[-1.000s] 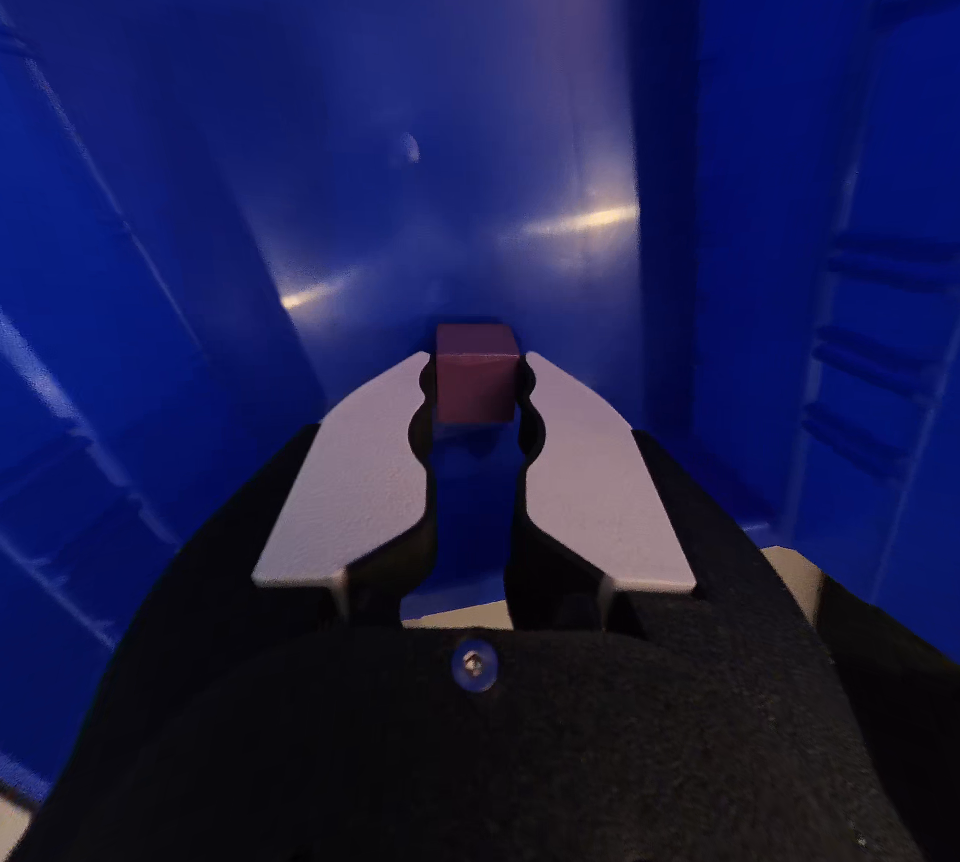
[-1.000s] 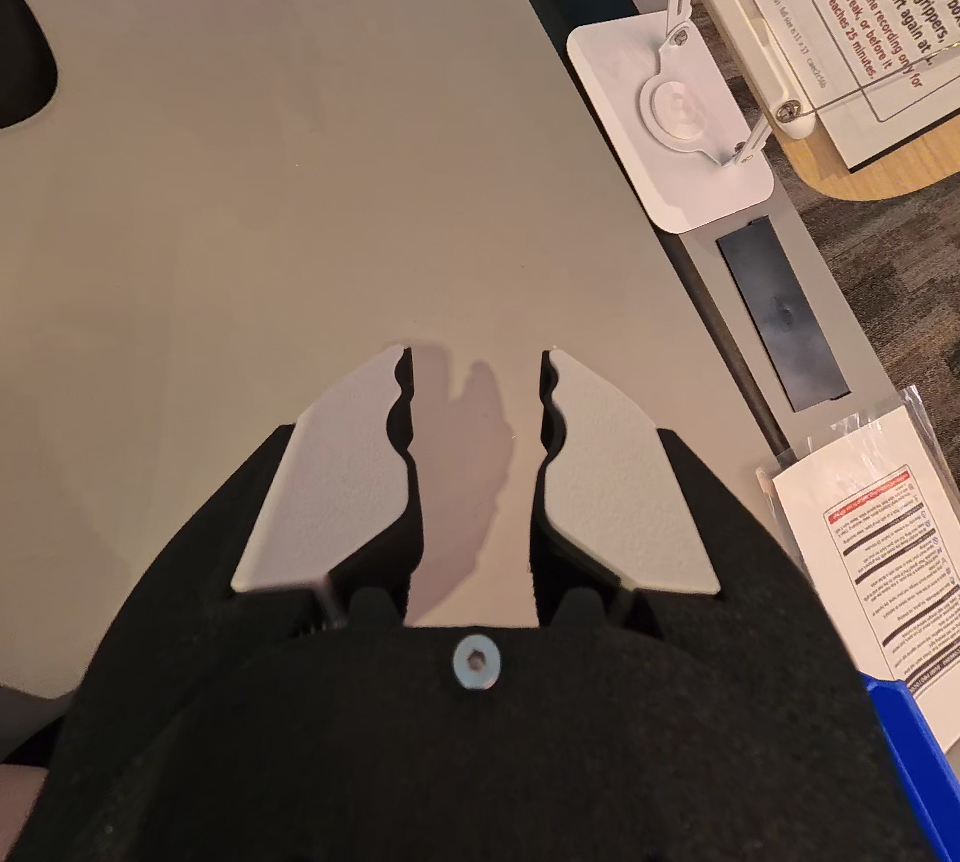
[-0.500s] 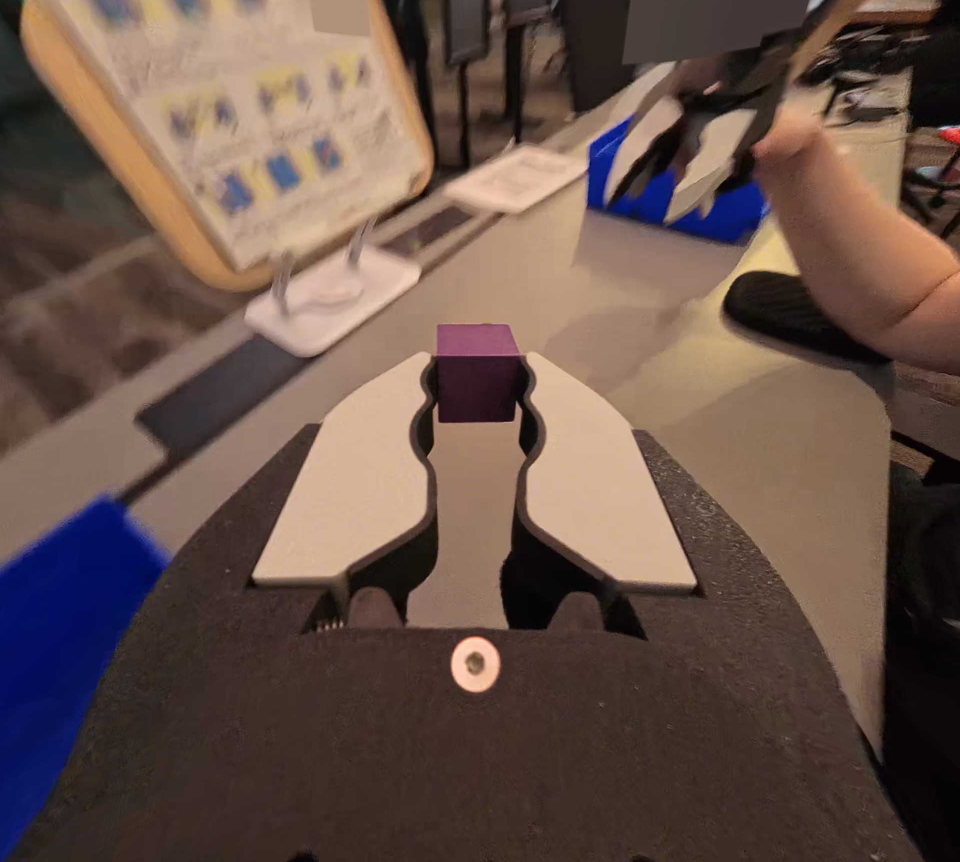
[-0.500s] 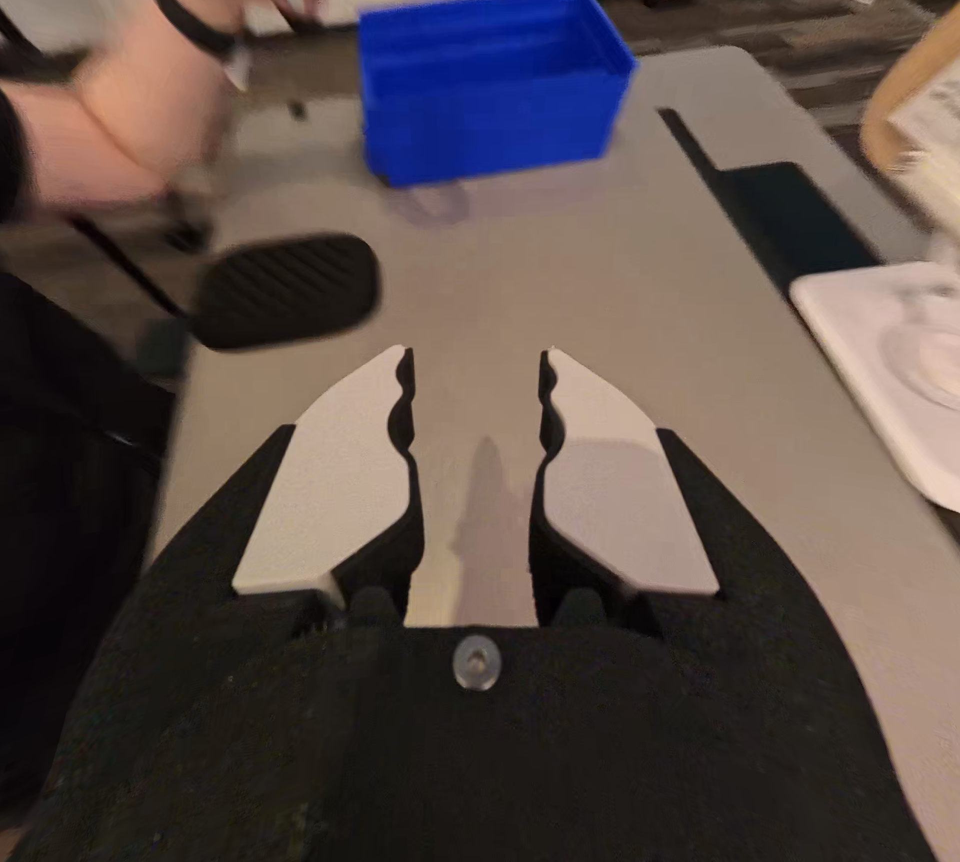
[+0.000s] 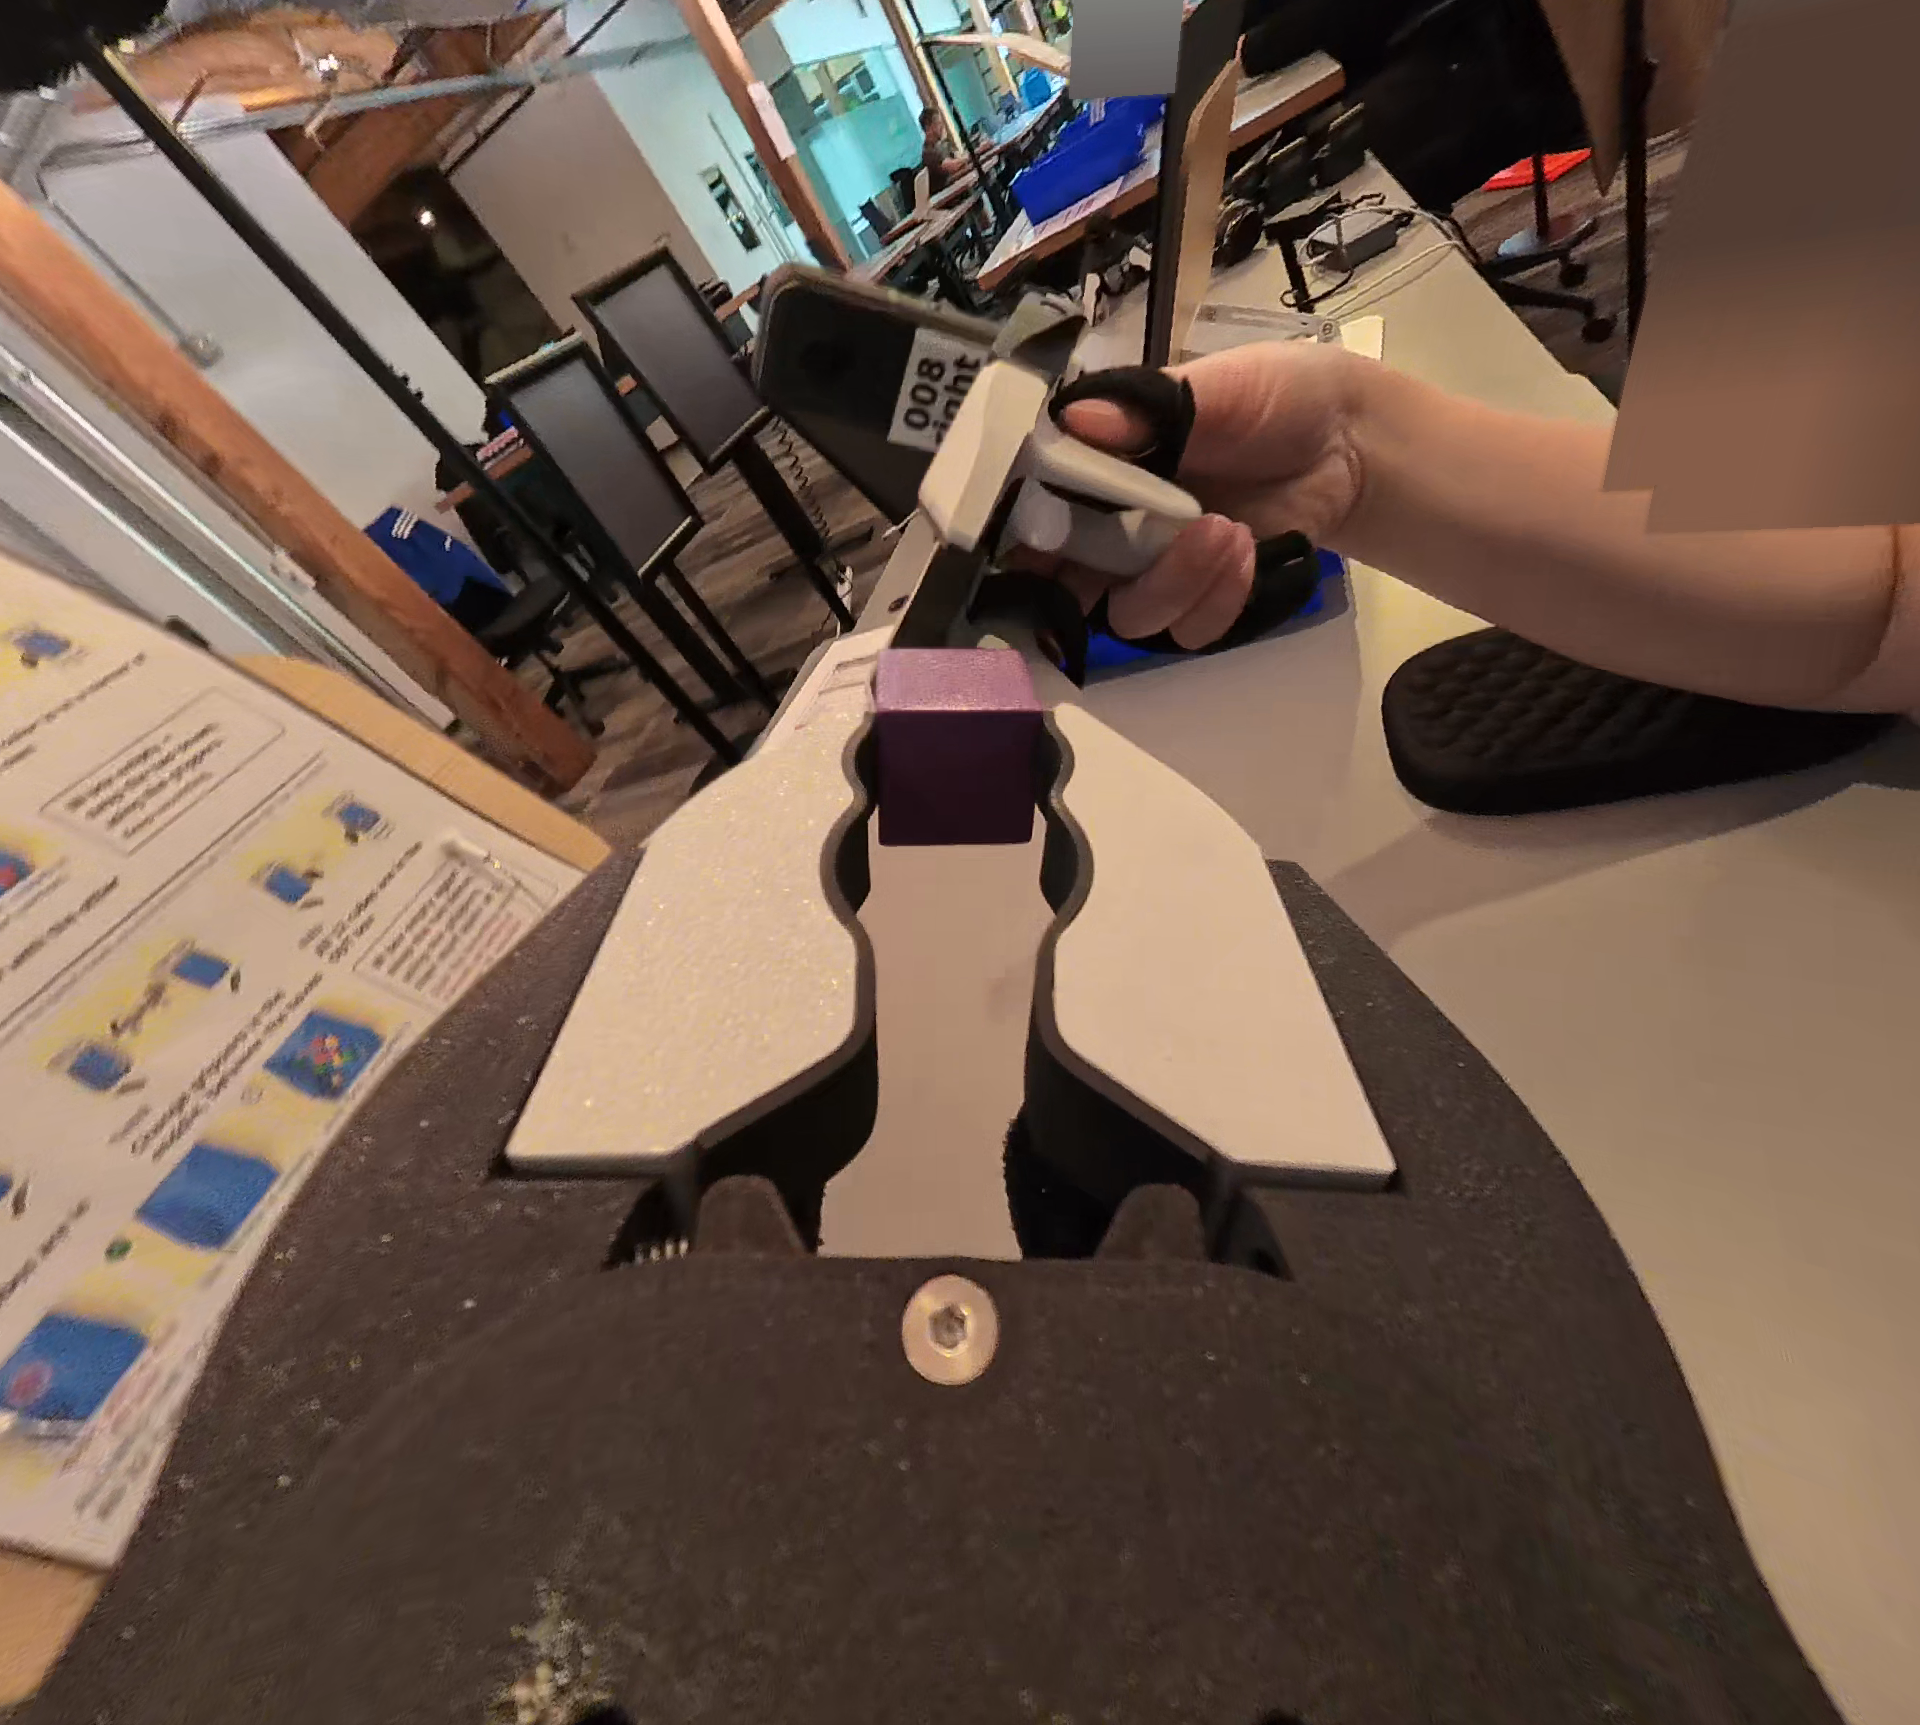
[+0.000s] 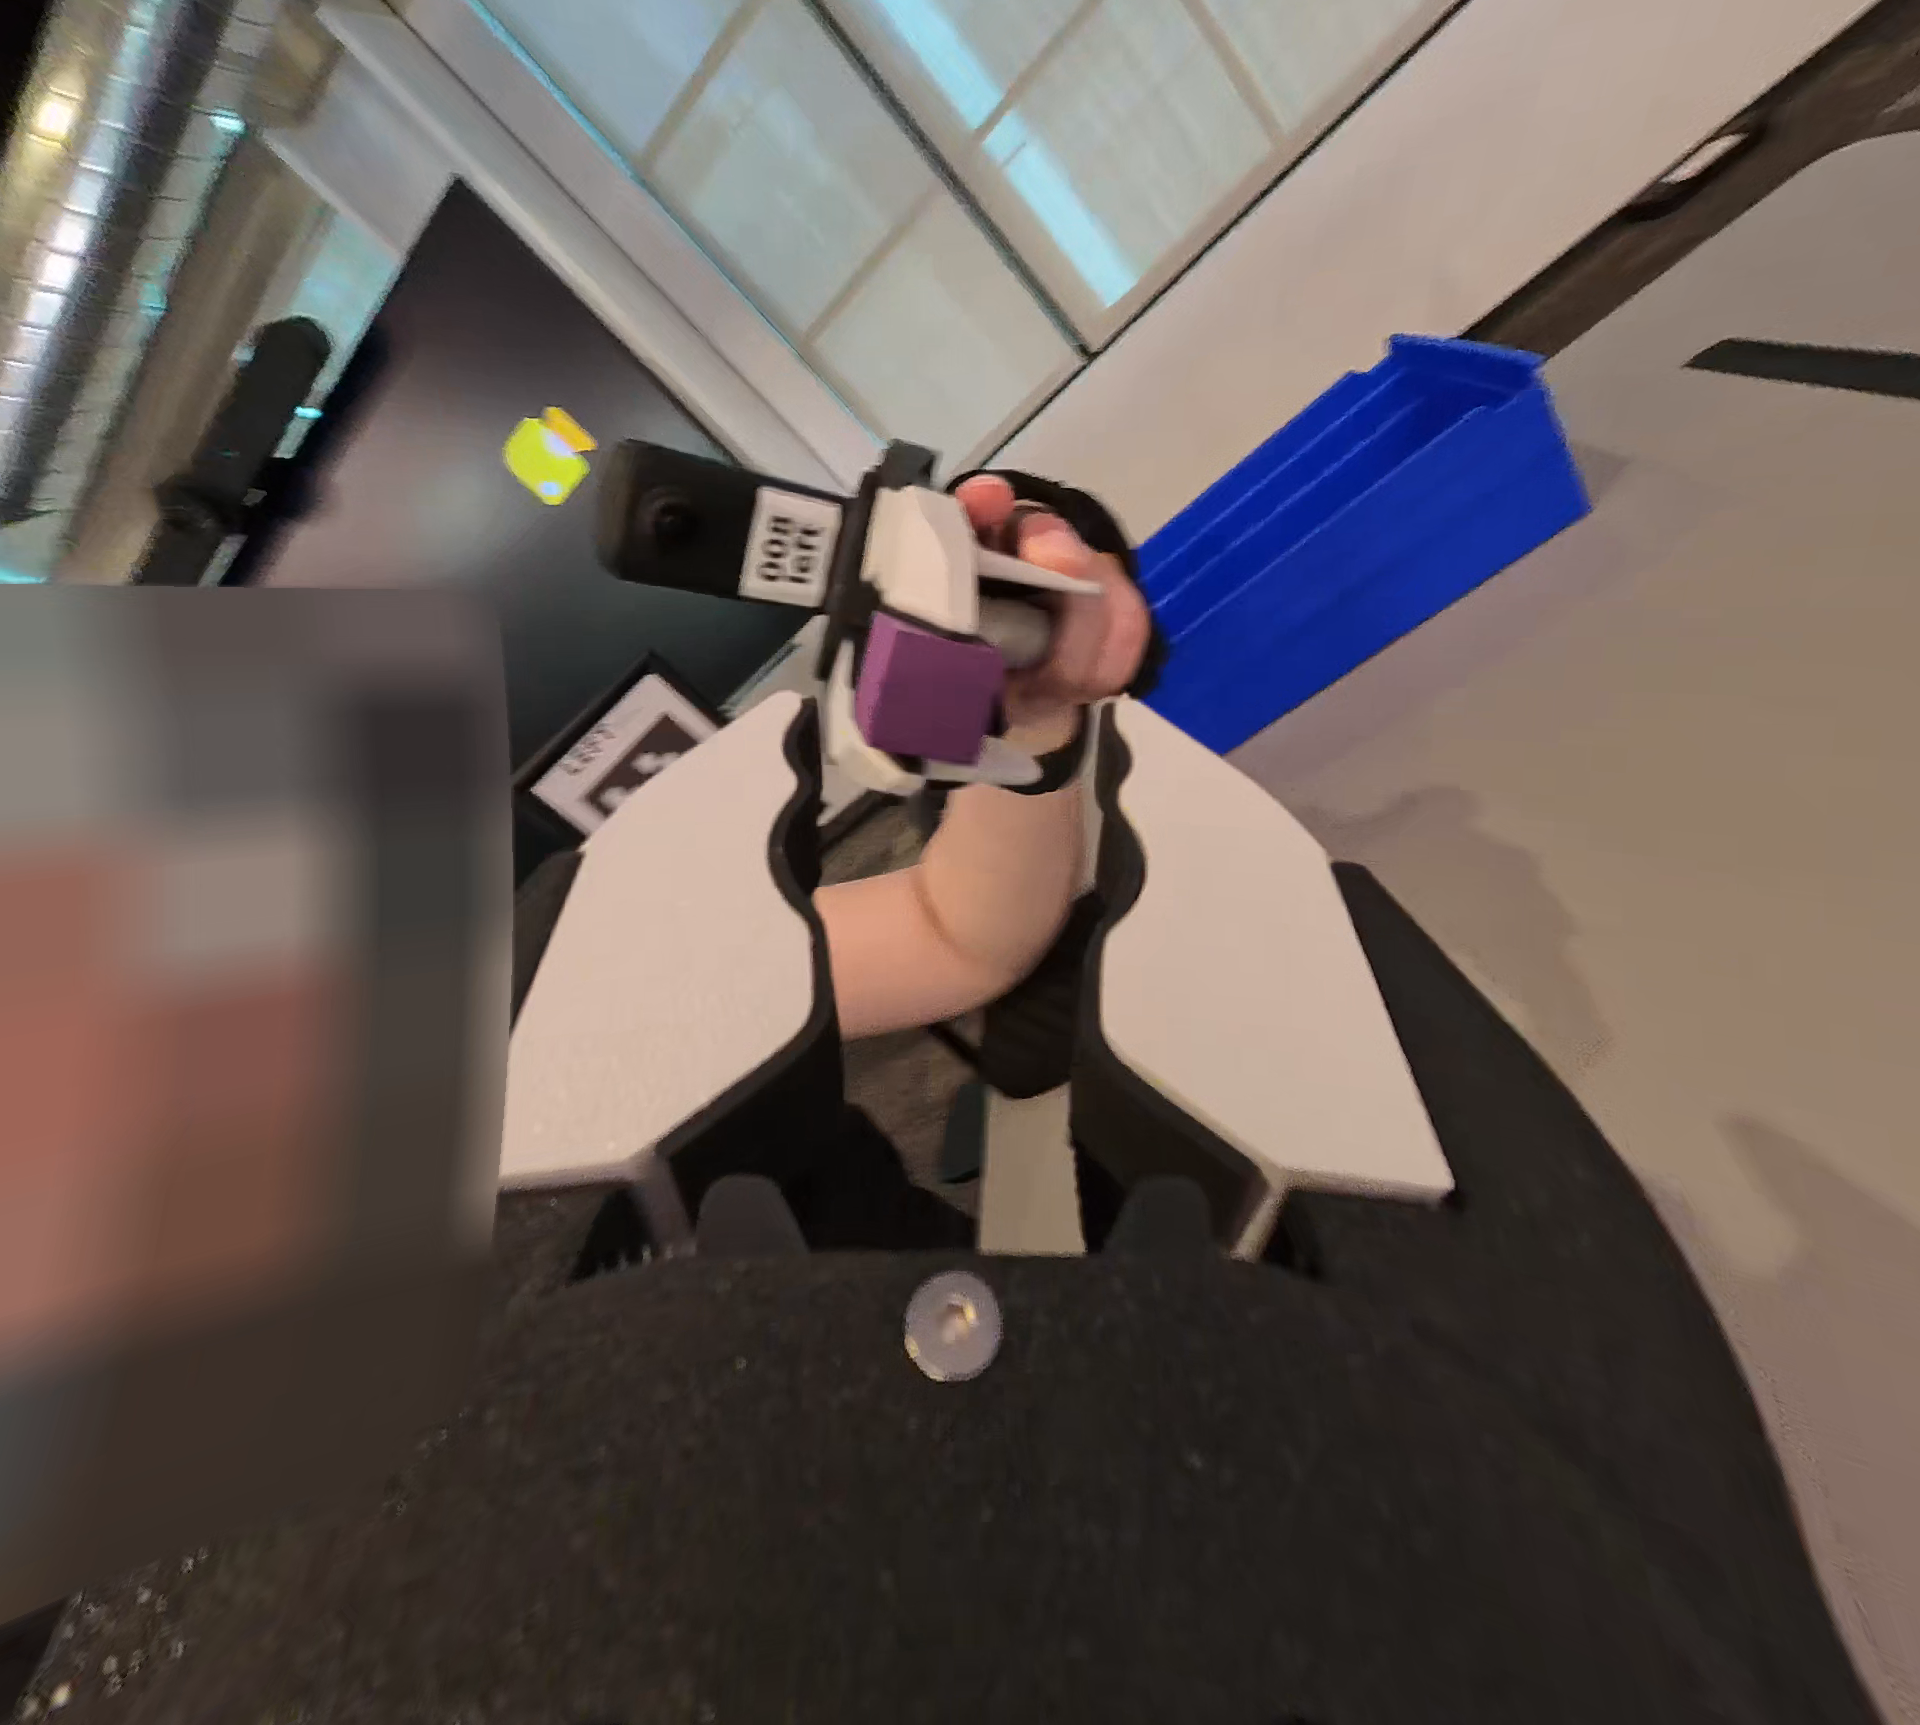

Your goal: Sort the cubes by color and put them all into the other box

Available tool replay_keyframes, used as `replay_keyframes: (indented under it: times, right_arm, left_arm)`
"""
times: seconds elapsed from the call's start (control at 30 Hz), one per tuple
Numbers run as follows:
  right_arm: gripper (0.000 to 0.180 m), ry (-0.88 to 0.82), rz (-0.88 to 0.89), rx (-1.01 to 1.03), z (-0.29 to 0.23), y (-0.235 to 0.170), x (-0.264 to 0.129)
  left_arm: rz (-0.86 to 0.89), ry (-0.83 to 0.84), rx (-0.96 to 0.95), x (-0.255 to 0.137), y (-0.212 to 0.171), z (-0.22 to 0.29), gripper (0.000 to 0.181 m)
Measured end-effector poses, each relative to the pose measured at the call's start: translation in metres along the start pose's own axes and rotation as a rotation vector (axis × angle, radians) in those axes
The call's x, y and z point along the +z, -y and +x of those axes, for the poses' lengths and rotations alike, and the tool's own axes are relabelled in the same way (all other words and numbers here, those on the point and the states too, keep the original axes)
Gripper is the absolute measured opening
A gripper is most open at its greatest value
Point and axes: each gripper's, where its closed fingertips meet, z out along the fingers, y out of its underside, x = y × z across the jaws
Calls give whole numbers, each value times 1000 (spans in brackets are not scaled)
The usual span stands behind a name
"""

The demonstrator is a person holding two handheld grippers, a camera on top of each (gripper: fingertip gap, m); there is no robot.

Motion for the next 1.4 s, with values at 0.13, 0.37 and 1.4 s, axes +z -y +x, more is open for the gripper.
replay_keyframes:
  times: [0.13,0.37,1.4]
  right_arm:
    - [54,41,-78,29,-3,-12,5]
    - [29,16,-129,3,8,-17,6]
    - [29,-1915,-160,353,126,-135,-552]
  left_arm:
    - [-14,-16,66,23,-3,3,29]
    - [-24,-23,-30,33,-13,4,31]
    - [-184,11,-216,44,-95,-12,37]
